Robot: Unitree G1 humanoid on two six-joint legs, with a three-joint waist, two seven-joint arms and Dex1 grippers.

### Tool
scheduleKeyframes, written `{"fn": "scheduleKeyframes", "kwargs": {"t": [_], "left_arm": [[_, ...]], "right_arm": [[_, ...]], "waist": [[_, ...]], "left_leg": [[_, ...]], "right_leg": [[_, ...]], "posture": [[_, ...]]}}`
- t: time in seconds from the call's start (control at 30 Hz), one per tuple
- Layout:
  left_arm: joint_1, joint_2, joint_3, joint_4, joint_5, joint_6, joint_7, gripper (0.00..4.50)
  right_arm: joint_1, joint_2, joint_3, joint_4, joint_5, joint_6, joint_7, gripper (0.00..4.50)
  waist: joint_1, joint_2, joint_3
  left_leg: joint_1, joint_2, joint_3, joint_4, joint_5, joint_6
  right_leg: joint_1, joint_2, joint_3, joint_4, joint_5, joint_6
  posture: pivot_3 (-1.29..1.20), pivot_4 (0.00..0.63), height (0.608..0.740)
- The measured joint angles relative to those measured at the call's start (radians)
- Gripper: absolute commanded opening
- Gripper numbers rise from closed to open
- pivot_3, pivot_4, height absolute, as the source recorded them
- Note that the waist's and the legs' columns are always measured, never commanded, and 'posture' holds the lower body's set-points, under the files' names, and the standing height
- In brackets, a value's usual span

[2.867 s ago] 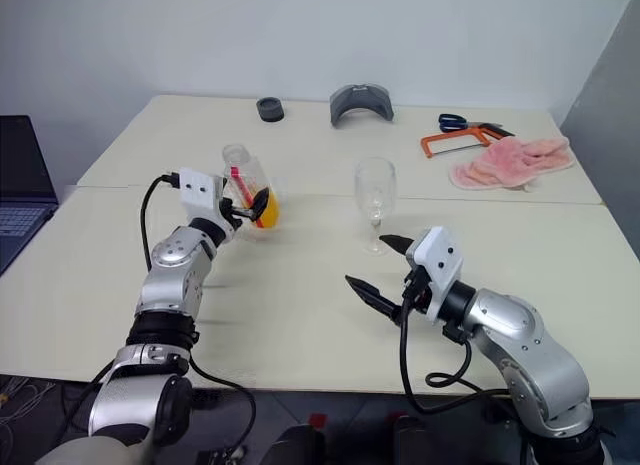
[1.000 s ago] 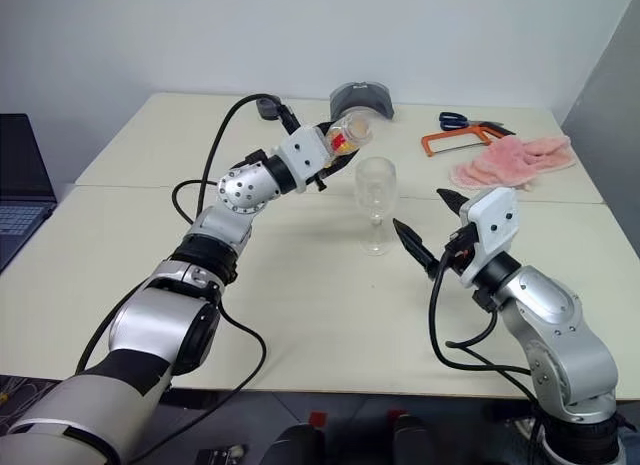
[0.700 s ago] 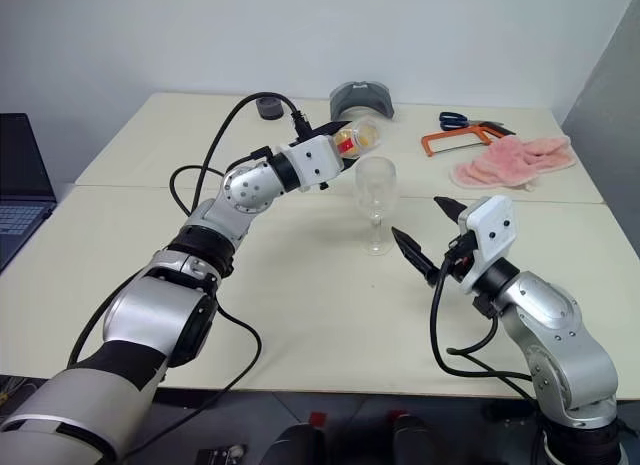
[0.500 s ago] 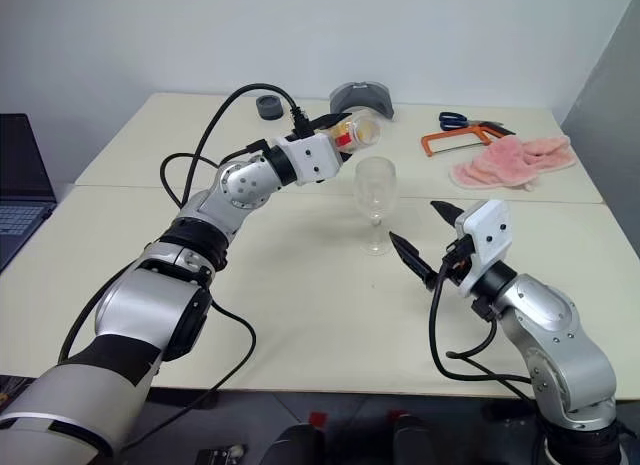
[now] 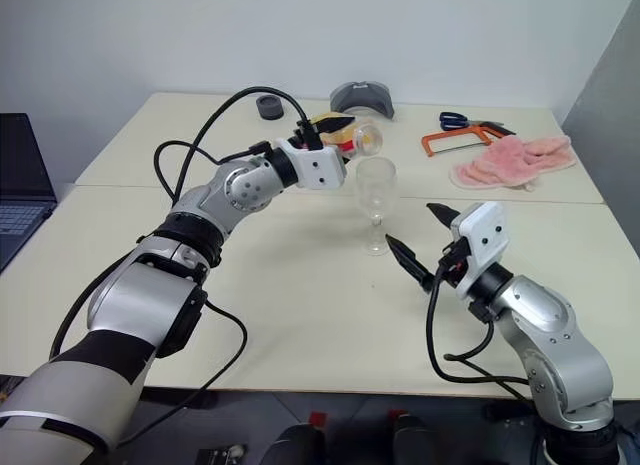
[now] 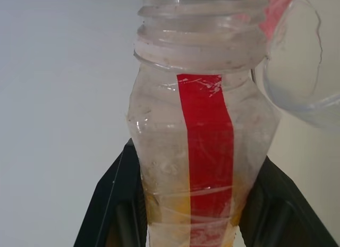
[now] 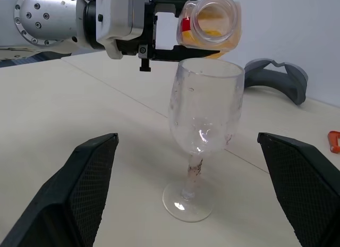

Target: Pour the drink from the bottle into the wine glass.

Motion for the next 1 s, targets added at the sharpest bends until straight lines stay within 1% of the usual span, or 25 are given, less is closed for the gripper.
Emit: {"fn": "scheduleKeyframes", "kwargs": {"t": [0.67, 1.0], "left_arm": [[-0.04, 0.021, -0.071, 0.034, 0.11, 0.004, 0.149, 1.7], [-0.064, 0.023, -0.099, 0.038, 0.141, 0.004, 0.199, 1.69]], "right_arm": [[0.0, 0.004, 0.01, 0.0, -0.008, -0.02, -0.015, 4.5], [0.0, 0.005, 0.026, 0.0, -0.009, -0.02, -0.016, 4.5]], "waist": [[0.0, 0.0, 0.0], [0.0, 0.0, 0.0]], "left_leg": [[0.0, -0.001, 0.0, 0.0, 0.0, 0.0], [0.0, -0.001, 0.0, 0.0, 0.0, 0.0]], "right_leg": [[0.0, 0.0, 0.0, 0.001, 0.0, 0.0], [0.0, -0.001, 0.0, 0.001, 0.0, 0.0]], "posture": [[0.0, 0.15, 0.74], [0.0, 0.15, 0.74]]}}
